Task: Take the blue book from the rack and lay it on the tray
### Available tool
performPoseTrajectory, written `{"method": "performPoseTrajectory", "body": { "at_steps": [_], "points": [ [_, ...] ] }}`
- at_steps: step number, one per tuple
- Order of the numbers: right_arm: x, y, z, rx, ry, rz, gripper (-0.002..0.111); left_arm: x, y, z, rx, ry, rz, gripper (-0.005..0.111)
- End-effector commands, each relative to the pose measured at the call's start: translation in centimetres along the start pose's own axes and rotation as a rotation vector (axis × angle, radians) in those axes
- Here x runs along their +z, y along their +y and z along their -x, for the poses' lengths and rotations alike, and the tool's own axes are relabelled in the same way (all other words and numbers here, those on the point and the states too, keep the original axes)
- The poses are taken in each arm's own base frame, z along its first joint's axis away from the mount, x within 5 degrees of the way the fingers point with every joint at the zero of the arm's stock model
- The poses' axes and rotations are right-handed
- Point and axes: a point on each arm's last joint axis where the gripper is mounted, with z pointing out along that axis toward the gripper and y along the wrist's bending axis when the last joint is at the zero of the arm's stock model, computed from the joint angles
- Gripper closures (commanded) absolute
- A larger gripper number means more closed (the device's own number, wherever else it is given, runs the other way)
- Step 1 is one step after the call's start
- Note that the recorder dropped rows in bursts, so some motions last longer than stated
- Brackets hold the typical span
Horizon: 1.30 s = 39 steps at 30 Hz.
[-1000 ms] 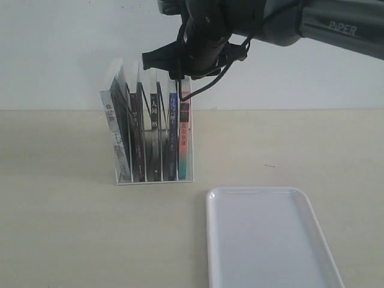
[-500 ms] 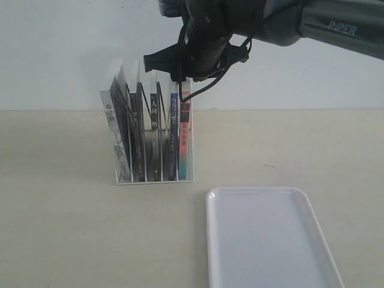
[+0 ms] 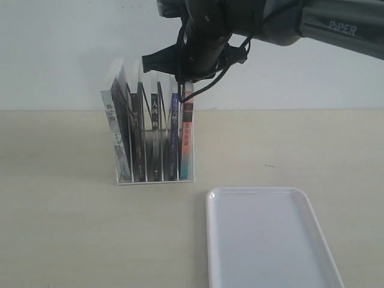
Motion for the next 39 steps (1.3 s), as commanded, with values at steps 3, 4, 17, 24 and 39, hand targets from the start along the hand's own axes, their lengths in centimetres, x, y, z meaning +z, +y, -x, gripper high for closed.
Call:
{"method": "performPoseTrajectory", "body": {
  "at_steps": [3, 4, 17, 24, 39],
  "points": [
    [-0.02, -0.10, -0.05, -0.012, 0.013, -0.007, 0.088, 0.01, 0.04, -0.06, -0.007, -0.004, 0.005, 0.101],
    [-0.02, -0.08, -0.05, -0.015, 0.014, -0.006, 0.088, 0.01, 0.04, -0.06, -0.007, -0.004, 0.005, 0.101],
    [-0.02, -0.07, -0.08, -0.008, 0.017, -0.004, 0.065, 0.01, 0.04, -0.06, -0.007, -0.004, 0.005, 0.101],
    [0.83, 0.12, -0.53, -0.004, 0.033, 0.002, 0.065, 0.01, 0.04, -0.06, -0.007, -0.004, 0.005, 0.101],
    [0.50, 0.05, -0.40, -0.005, 0.032, 0.000, 0.109, 0.01, 0.04, -0.06, -0.007, -0.004, 0.005, 0.101]
  ]
}}
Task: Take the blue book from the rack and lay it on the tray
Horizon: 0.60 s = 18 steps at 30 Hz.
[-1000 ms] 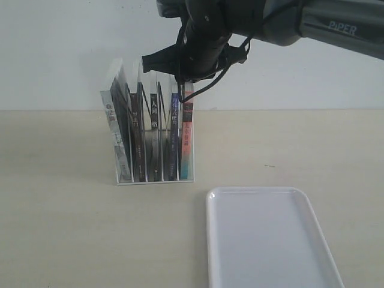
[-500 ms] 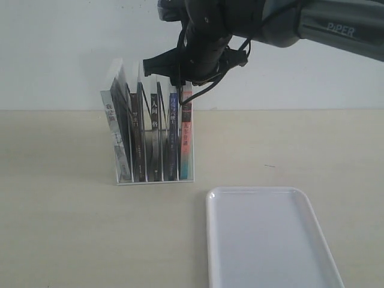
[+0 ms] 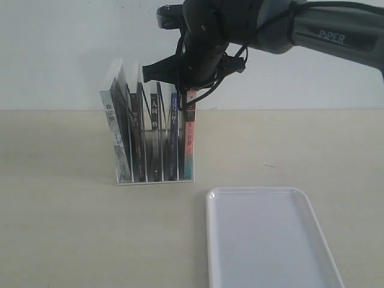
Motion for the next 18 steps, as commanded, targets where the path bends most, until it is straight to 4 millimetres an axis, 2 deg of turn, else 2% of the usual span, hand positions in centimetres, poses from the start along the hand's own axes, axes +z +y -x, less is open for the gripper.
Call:
{"method": "performPoseTrajectory", "body": {
  "at_steps": [1, 18],
  "points": [
    [-0.8, -0.1, 0.5, -0.002, -0.017, 0.002, 0.109, 0.0, 0.0, -0.1, -0.007, -0.004, 0.005, 0.101],
    [-8.7, -1.5, 3.7, 0.011, -0.181, 0.009, 0.109, 0.0, 0.0, -0.1, -0.007, -0.004, 0.005, 0.101]
  ]
}}
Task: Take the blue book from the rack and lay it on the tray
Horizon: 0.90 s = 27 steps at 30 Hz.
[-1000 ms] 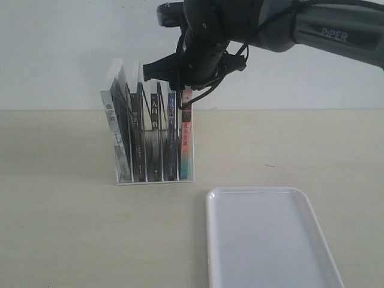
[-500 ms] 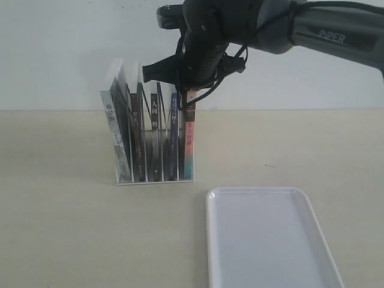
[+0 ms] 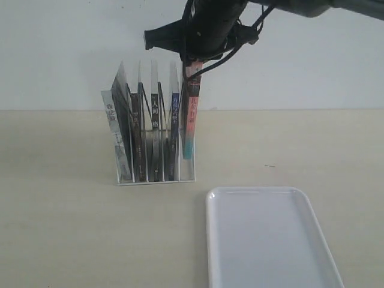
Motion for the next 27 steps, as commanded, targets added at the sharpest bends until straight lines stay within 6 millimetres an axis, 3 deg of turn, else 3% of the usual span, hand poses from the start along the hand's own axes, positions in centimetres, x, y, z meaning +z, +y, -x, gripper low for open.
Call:
{"method": "performPoseTrajectory", "body": {
  "at_steps": [1, 7, 14, 16, 24, 27],
  "points": [
    [-3.3, -0.6, 1.9, -0.020, -0.110, -0.003, 0.109, 0.0, 0.0, -0.1, -0.007, -0.004, 0.005, 0.101],
    [-5.0, -0.9, 2.6, -0.018, -0.147, -0.001, 0.109, 0.0, 0.0, -0.1, -0.007, -0.004, 0.005, 0.101],
    [-5.0, -1.0, 2.6, -0.022, -0.142, -0.010, 0.109, 0.0, 0.0, -0.1, -0.007, -0.004, 0.005, 0.101],
    [-4.4, -0.9, 2.4, -0.025, -0.131, -0.012, 0.109, 0.0, 0.0, -0.1, -0.007, -0.004, 0.005, 0.101],
    [1.5, 0.1, -0.1, -0.030, -0.033, -0.023, 0.109, 0.0, 0.0, -0.1, -0.007, -0.004, 0.005, 0.101],
    [2.0, 0.2, -0.3, -0.033, -0.029, -0.021, 0.106, 0.0, 0.0, -0.1, -0.007, -0.004, 0.005, 0.101]
  ]
}}
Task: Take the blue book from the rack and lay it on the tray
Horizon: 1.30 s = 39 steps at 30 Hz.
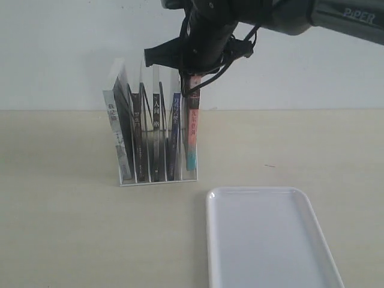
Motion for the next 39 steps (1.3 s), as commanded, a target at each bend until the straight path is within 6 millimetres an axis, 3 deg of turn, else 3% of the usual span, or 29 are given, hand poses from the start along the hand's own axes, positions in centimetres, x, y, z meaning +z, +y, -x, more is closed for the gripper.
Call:
{"method": "performPoseTrajectory", "body": {
  "at_steps": [1, 6, 10, 14, 18, 32, 39],
  "points": [
    [-0.5, 0.0, 0.9, -0.011, -0.067, 0.009, 0.104, 0.0, 0.0, -0.1, -0.007, -0.004, 0.005, 0.101],
    [-0.5, -0.1, 0.7, -0.009, -0.053, 0.003, 0.071, 0.0, 0.0, -0.1, -0.007, -0.004, 0.005, 0.101],
    [-0.7, -0.1, 0.6, 0.000, -0.034, 0.003, 0.070, 0.0, 0.0, -0.1, -0.007, -0.004, 0.005, 0.101],
    [-3.5, 0.2, 1.5, -0.012, -0.075, 0.030, 0.070, 0.0, 0.0, -0.1, -0.007, -0.004, 0.005, 0.101],
    [-5.6, 2.3, 1.8, -0.038, -0.137, 0.099, 0.070, 0.0, 0.0, -0.1, -0.007, -0.004, 0.005, 0.101],
    [-1.4, 3.4, 0.0, -0.042, -0.064, 0.112, 0.070, 0.0, 0.0, -0.1, -0.007, -0.004, 0.005, 0.101],
    [-0.7, 3.5, -0.2, -0.044, -0.057, 0.110, 0.070, 0.0, 0.0, -0.1, -0.007, -0.004, 0.005, 0.101]
  ]
}}
